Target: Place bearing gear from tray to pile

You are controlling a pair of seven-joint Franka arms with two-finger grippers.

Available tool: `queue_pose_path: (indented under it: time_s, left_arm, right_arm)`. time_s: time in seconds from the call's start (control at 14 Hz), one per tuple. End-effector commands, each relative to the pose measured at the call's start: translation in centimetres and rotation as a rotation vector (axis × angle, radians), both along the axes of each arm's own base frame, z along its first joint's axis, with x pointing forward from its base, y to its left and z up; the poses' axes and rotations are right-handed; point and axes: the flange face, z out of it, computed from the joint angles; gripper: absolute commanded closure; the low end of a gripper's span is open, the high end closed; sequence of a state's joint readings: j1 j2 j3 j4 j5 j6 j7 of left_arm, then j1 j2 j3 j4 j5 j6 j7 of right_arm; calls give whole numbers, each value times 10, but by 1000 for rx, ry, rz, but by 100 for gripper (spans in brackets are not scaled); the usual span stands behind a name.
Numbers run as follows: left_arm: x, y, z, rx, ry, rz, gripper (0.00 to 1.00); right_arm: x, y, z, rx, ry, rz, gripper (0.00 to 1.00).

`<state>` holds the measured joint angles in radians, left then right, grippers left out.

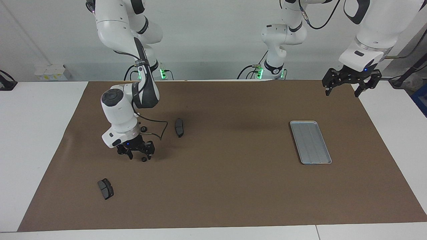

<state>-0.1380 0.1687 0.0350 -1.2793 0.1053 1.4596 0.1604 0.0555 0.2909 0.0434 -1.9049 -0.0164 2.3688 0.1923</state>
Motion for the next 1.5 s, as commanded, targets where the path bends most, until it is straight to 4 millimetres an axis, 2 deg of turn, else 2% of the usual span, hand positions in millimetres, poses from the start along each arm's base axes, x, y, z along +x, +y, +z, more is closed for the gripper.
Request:
queue_pose_path:
  time_s: [0.0,0.14,0.5,0.64,0.78,0.93,1.07,1.42]
  left_arm:
    - [-2,-2,2,-37,-6,-1,0]
    - [-1,-6,1,-41,-12,-5,0]
    - [5,-1,4,-103,-63,142,0]
    - [5,-1,3,-101,-60,142,0]
    - [5,0,0,-100,-54,142,0]
    - [5,-1,1,-100,-55,141,0]
    - [6,-1,0,-99,-56,141,0]
    - [5,0,1,-100,-57,144,0]
  right_arm:
    - [-23,2,60,21,22,-35,0]
    - [-30,2,107,18,31,-32,0]
    - [-45,-12,222,9,70,-51,0]
    - [-54,-14,253,5,99,-52,0]
    - [-66,-16,264,-6,119,-52,0]
    - [-70,-26,264,-3,135,-63,0]
    - [-70,-33,263,4,146,-73,0]
    - [-83,-32,252,-3,201,-73,0]
